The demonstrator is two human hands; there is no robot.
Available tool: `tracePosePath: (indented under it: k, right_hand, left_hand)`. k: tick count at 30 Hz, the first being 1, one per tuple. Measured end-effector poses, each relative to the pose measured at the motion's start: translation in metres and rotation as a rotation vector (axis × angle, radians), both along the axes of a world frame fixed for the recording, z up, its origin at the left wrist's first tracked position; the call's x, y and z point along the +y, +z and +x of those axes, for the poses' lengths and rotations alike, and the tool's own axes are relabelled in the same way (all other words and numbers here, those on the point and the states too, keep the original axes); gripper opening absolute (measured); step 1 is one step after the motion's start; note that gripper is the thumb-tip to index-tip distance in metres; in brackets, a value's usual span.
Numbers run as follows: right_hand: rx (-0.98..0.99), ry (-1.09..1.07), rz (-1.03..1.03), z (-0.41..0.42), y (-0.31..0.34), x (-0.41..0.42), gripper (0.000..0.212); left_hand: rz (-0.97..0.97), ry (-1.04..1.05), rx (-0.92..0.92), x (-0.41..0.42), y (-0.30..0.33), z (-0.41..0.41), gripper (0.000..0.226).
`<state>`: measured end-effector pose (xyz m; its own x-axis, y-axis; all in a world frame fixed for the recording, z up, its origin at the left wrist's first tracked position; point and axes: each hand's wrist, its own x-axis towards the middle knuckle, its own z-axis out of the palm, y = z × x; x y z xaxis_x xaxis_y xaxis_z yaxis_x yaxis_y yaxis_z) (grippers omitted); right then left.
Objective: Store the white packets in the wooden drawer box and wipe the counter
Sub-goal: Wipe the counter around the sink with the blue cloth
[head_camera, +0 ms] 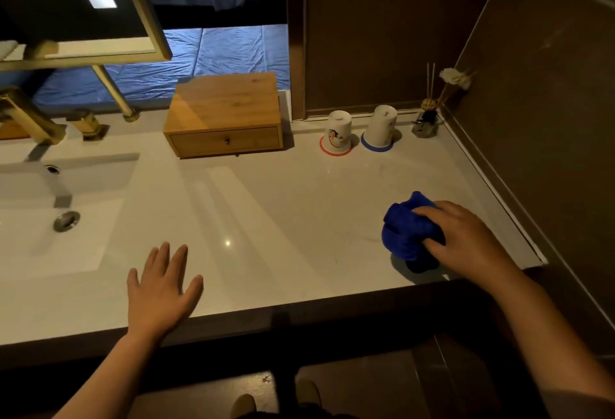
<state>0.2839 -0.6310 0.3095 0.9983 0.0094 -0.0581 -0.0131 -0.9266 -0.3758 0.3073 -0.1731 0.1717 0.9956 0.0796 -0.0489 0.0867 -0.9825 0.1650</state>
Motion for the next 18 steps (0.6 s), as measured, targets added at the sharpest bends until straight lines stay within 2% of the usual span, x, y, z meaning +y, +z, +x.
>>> tracePosePath:
  k: [8,10,13,15,18]
  right_hand:
    - [0.228,0.101,0.063,0.013,-0.058,0.002,0.048]
    - [0.195,0.061,0.016,0.012,-0.074,0.008,0.054]
    - [0.015,0.002,-0.15,0.007,-0.087,0.021,0.067]
    - [-0.063,0.015,-0.146,0.002,-0.094,0.028,0.06]
    - [-0.02,0.071,-0.17,-0.004,-0.107,0.028,0.056]
  left_hand:
    - [0.022,-0.002,-0.008,-0.001,-0.002,0.001,0.075]
    - [0.012,0.003,-0.007,-0.001,-0.001,0.001,0.076]
    - [0.009,-0.002,-0.004,-0.002,0.0,0.001,0.077]
    - [0.007,-0.002,-0.001,-0.003,0.001,0.0,0.078]
    - [0.003,-0.002,0.005,-0.004,0.003,-0.001,0.079]
